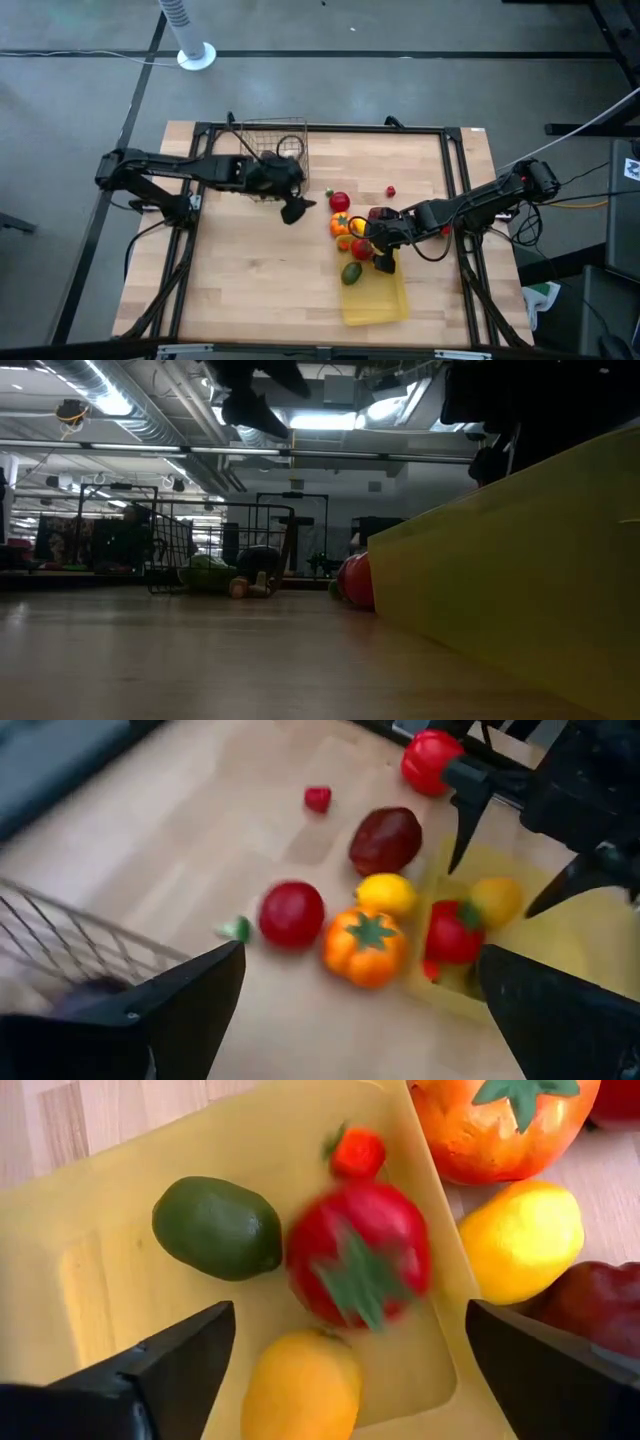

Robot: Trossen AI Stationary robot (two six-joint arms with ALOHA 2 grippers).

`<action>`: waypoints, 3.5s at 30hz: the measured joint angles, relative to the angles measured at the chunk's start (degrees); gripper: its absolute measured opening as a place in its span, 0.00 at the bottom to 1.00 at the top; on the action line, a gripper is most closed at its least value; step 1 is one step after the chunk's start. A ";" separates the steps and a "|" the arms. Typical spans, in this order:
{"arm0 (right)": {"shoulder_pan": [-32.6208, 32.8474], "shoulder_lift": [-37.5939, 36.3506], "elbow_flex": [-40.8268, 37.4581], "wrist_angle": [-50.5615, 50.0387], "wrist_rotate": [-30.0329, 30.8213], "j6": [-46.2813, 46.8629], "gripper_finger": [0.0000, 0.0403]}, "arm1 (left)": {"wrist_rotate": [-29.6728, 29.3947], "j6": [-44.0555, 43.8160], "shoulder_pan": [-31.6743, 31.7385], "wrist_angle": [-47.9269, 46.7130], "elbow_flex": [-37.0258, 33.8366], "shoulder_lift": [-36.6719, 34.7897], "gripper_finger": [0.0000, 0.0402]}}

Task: Sort produce into baskets
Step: Put the orange tomato into the yellow bin

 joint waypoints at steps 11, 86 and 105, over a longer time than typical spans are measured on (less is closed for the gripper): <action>-0.02 0.00 0.00 1.53 0.60 0.01 0.87 | -0.01 -16.24 -4.86 2.23 0.02 6.77 0.98; -15.15 4.87 4.80 12.23 2.12 9.79 0.87 | -0.06 -14.97 -7.02 2.21 0.00 10.20 0.98; -15.04 14.18 10.93 7.49 2.99 9.78 0.87 | -0.06 -13.95 -7.02 0.36 0.00 10.20 0.98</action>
